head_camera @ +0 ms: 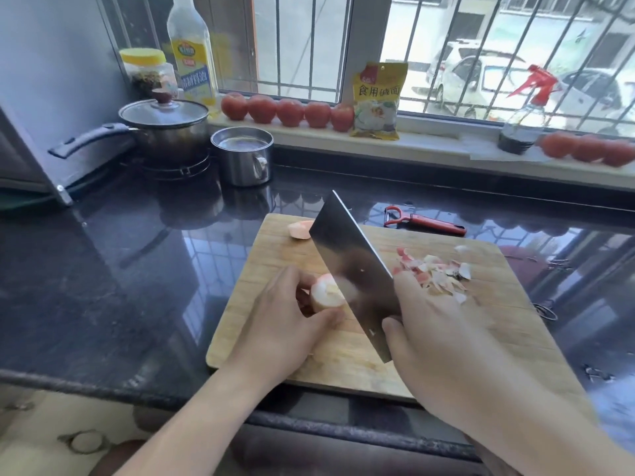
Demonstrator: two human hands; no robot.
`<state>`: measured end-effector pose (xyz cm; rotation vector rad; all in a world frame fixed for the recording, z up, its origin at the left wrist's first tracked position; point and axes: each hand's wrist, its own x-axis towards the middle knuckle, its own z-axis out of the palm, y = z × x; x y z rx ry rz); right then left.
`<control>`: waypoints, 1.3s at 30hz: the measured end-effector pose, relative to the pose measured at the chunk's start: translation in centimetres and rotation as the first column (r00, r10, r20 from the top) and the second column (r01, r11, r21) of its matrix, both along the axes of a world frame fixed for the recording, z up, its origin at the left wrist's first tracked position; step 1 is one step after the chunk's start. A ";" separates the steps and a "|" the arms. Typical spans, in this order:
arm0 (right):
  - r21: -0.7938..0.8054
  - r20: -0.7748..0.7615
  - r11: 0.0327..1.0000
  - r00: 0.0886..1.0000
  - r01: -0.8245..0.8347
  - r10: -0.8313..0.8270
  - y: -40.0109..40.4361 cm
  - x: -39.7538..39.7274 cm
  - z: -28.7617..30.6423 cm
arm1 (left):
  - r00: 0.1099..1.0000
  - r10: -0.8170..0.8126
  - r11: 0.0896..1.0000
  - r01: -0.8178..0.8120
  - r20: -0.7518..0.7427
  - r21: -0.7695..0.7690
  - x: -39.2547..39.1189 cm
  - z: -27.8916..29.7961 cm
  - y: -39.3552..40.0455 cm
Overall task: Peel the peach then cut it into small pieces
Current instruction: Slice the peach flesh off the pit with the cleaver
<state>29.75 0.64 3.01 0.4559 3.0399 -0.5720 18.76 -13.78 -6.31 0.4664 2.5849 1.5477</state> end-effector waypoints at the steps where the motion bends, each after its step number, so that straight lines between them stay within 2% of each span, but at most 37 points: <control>1: -0.006 -0.006 1.000 1.000 -0.005 0.005 -0.1 0.1 -0.2 | 1.000 0.000 1.000 0.000 -0.013 -0.008 0.0 -0.1 0.0; 5: -0.004 -0.012 1.000 1.000 -0.009 0.009 0.2 0.3 -0.6 | 0.997 -0.019 0.999 0.016 -0.068 -0.041 -0.2 -0.3 0.2; 12: -0.077 -0.070 0.996 0.996 0.046 -0.051 1.8 -1.0 0.6 | 0.955 -0.118 0.954 0.033 -0.271 -0.299 -1.9 0.5 -0.1; 15: 0.009 -0.066 0.998 0.996 0.066 -0.065 2.5 -1.3 1.2 | 0.950 -0.118 0.966 0.043 -0.289 -0.256 -2.3 1.2 0.3; 17: 0.008 -0.064 0.997 0.995 0.074 -0.073 2.8 -1.5 1.3 | 0.923 -0.178 0.960 0.087 -0.341 -0.267 -2.5 1.2 0.5; 23: -0.141 -0.059 0.988 0.996 0.060 -0.069 3.9 -2.0 0.2 | 0.880 -0.350 0.842 0.146 -0.320 -0.520 -2.8 1.2 1.2; 25: -0.145 -0.062 0.988 0.996 0.059 -0.069 4.2 -1.9 0.2 | 0.922 -0.311 0.886 0.194 -0.229 -0.421 -3.1 1.7 1.3; 26: -0.150 -0.065 0.987 0.995 0.060 -0.071 4.4 -1.9 0.3 | 0.963 -0.253 0.929 0.215 -0.092 -0.301 -3.2 2.3 1.3; 27: -0.165 -0.060 0.984 0.995 0.064 -0.075 4.6 -1.9 0.5 | 0.976 -0.206 0.956 0.215 0.067 -0.200 -3.3 2.6 1.3; 28: -0.179 -0.055 0.981 0.995 0.068 -0.079 4.7 -1.9 0.7 | 0.970 -0.184 0.966 0.209 0.160 -0.154 -3.3 2.7 1.2; 29: -0.183 -0.054 0.981 0.995 0.067 -0.078 4.8 -2.0 0.9 | 0.971 -0.177 0.957 0.208 0.160 -0.202 -3.2 2.8 1.1; 32: -0.170 -0.036 0.983 0.996 0.069 -0.076 5.0 -2.1 1.1 | 0.988 -0.157 0.858 0.131 -0.011 -0.497 -3.1 1.9 0.3; 34: -0.192 -0.023 0.979 0.997 0.062 -0.068 4.8 -2.1 1.3 | 0.984 -0.149 0.807 0.066 -0.094 -0.587 -3.2 2.0 -0.4; 35: -0.199 -0.024 0.979 0.998 0.051 -0.057 4.6 -2.1 1.3 | 0.981 -0.160 0.825 0.070 -0.113 -0.560 -3.3 2.0 -0.9; 37: -0.198 -0.018 0.980 0.999 0.032 -0.037 4.2 -2.1 1.5 | 0.975 -0.192 0.920 0.140 -0.109 -0.366 -3.4 1.7 -2.0; 39: -0.181 0.006 0.983 1.000 0.031 -0.030 3.9 -2.1 1.7 | 0.968 -0.244 0.950 0.225 -0.064 -0.216 -2.9 1.4 -2.7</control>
